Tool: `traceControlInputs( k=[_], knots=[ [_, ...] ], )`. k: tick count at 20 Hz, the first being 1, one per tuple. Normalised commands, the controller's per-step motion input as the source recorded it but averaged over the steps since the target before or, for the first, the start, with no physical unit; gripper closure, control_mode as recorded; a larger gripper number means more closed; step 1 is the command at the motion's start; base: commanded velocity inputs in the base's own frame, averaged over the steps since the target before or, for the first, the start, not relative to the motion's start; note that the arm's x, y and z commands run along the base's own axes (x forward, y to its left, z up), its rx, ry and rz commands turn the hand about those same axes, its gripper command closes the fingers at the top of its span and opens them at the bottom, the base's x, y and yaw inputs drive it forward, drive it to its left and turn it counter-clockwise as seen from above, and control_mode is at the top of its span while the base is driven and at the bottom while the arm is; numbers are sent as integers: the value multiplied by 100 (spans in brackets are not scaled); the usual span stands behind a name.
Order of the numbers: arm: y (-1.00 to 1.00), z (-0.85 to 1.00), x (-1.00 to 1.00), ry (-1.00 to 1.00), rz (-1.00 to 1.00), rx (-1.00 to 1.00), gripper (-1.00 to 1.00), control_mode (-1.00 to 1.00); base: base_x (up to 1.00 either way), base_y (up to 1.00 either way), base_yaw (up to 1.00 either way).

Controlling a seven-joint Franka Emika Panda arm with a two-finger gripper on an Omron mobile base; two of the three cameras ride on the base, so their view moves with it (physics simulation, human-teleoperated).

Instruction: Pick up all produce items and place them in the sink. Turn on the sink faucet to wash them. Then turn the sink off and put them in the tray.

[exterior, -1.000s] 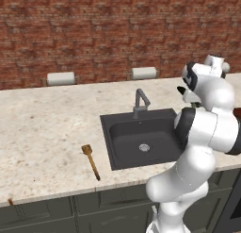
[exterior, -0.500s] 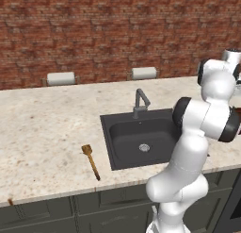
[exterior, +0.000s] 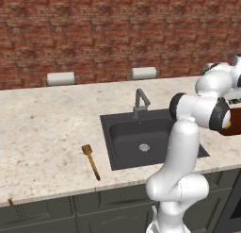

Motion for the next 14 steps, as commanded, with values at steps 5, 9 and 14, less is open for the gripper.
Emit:
traceControlInputs(
  k=[5, 9, 14],
  knots=[
    [-66, -50, 0, 1, 1, 0, 100, -100, 0, 0, 0],
    [-53, -35, 2, 1, 4, 0, 100, -100, 0, 0, 0],
    [-36, -42, 3, 1, 10, 0, 100, -100, 0, 0, 0]
  ],
)
